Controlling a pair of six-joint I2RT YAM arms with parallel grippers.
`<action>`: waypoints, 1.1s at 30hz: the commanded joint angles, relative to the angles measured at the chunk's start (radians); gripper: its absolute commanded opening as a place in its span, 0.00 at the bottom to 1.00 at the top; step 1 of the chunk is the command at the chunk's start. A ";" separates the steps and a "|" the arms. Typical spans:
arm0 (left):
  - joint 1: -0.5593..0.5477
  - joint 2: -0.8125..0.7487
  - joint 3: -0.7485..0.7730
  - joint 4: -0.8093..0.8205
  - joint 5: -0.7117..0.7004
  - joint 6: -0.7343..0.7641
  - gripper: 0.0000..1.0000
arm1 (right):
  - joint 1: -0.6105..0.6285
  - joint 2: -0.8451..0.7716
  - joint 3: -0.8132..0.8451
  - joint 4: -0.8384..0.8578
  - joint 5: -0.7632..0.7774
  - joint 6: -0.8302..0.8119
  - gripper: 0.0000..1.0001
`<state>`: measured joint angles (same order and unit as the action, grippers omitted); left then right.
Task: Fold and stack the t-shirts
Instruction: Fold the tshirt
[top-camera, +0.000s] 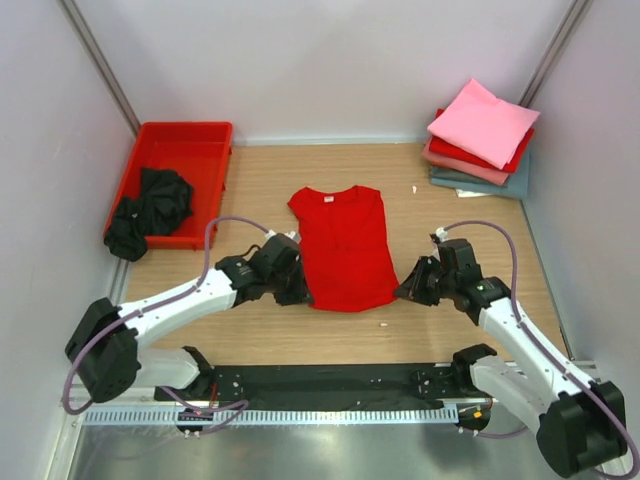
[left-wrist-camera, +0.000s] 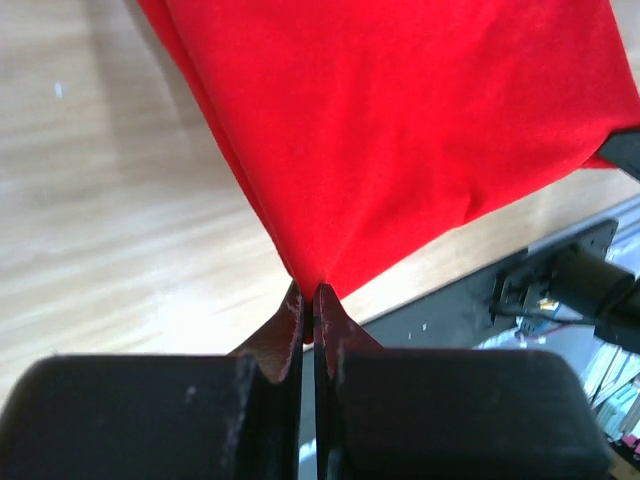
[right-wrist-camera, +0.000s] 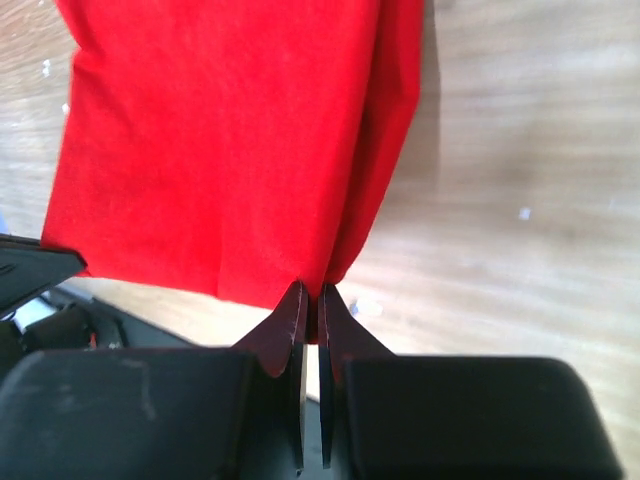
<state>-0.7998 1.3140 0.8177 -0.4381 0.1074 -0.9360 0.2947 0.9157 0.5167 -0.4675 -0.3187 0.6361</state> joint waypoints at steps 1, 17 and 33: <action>-0.038 -0.094 0.009 -0.154 -0.086 -0.055 0.00 | 0.006 -0.095 0.014 -0.131 -0.002 0.062 0.01; 0.057 0.008 0.369 -0.390 -0.288 0.112 0.00 | 0.008 0.138 0.362 -0.103 0.144 -0.036 0.01; 0.441 0.675 1.102 -0.451 -0.114 0.308 0.23 | -0.071 0.991 1.156 -0.072 0.253 -0.071 0.08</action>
<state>-0.4419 1.8183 1.7096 -0.8486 -0.0315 -0.7132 0.2775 1.6676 1.3926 -0.5674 -0.1368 0.5968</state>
